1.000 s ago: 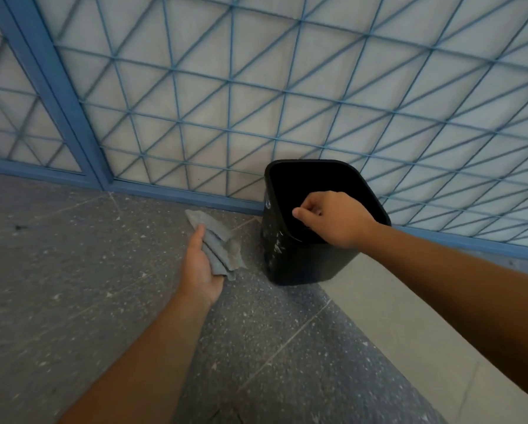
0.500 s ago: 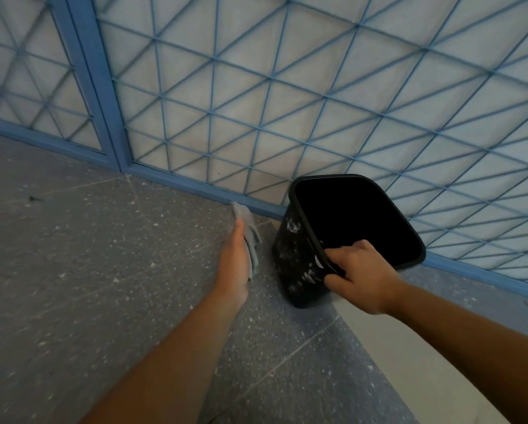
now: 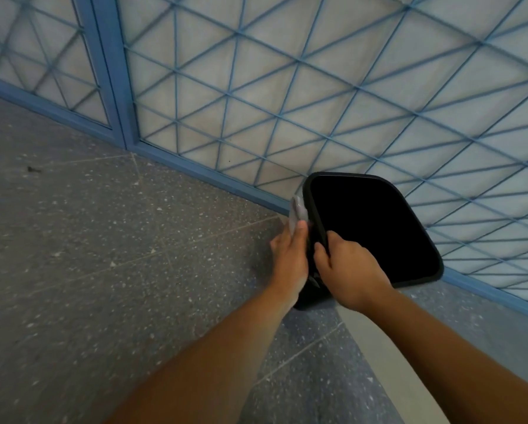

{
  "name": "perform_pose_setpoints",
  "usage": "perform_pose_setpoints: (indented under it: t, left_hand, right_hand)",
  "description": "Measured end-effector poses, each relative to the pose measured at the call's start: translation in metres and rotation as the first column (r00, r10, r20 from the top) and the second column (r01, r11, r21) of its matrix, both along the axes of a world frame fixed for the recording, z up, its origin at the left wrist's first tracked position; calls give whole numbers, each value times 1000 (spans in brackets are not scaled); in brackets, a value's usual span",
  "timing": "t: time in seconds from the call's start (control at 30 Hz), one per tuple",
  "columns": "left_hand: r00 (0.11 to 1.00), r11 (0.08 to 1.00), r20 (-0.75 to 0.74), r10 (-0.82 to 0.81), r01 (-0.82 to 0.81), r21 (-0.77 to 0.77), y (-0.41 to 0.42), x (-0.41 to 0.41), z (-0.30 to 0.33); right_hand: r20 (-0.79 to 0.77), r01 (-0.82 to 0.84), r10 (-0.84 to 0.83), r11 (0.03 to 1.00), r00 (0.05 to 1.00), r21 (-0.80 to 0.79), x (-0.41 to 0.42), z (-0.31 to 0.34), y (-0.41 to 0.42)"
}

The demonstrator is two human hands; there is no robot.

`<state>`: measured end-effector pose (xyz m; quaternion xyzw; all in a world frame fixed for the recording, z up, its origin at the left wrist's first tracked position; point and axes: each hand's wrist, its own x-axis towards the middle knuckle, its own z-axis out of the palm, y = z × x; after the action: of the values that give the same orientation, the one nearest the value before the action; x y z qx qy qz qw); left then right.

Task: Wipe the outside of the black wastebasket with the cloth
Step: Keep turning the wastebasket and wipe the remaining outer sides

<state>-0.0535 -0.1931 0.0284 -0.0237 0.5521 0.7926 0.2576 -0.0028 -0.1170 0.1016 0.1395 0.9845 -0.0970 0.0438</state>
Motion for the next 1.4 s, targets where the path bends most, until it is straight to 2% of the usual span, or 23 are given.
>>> perform_pose_setpoints:
  t: [0.1,0.17,0.23,0.27,0.37,0.47,0.53,0.67,0.8,0.93,1.07,1.2,1.33,1.4]
  left_hand:
    - [999,999,2,54,-54,1,9,-8,-5]
    - [992,998,-117,43,-48,-36,13,1,-5]
    - [986,995,-165,18,-34,-95,16,13,-13]
    - [989,994,-146,24,-39,-98,17,13,-17]
    - [994,994,17,105,-106,36,19,-1,-14]
    - [993,996,-89,75,-70,55,20,1,-7]
    - [994,996,-85,74,-69,65,17,7,-17]
    - [982,980,-15,188,-186,70,18,-1,-16]
    - [983,998,-171,68,-69,1,11,12,-18]
    - [980,989,-151,132,-140,-44,12,0,-20]
    - [969,992,-244,33,-61,-107,12,13,-20]
    - [994,996,-89,71,-75,-44,15,7,-26]
    - [992,999,-125,-2,-3,-37,15,20,-22]
    - [996,1000,-90,3,-5,-20,10,16,-29]
  right_hand:
    - [2,-32,32,999,999,-18,5,2,7]
    - [12,-46,46,999,999,-27,7,3,10]
    - [11,-49,50,998,999,-38,9,5,15]
    - [10,-48,48,998,999,-41,10,6,17]
    - [18,-65,66,997,998,-44,10,7,19]
    - [10,-72,73,994,997,-77,11,8,20]
    - [18,-65,67,995,998,-71,13,9,20]
    - [30,-84,86,995,996,-56,10,9,20]
    - [38,-73,75,995,996,-61,12,10,21]
    - [24,-77,79,995,997,-61,12,9,21]
    - [19,-83,85,994,996,-73,13,10,23]
    - [14,-90,91,994,996,-60,12,9,23]
    - [17,-89,91,994,996,-63,13,10,24]
    - [18,-86,87,994,996,-67,14,10,24]
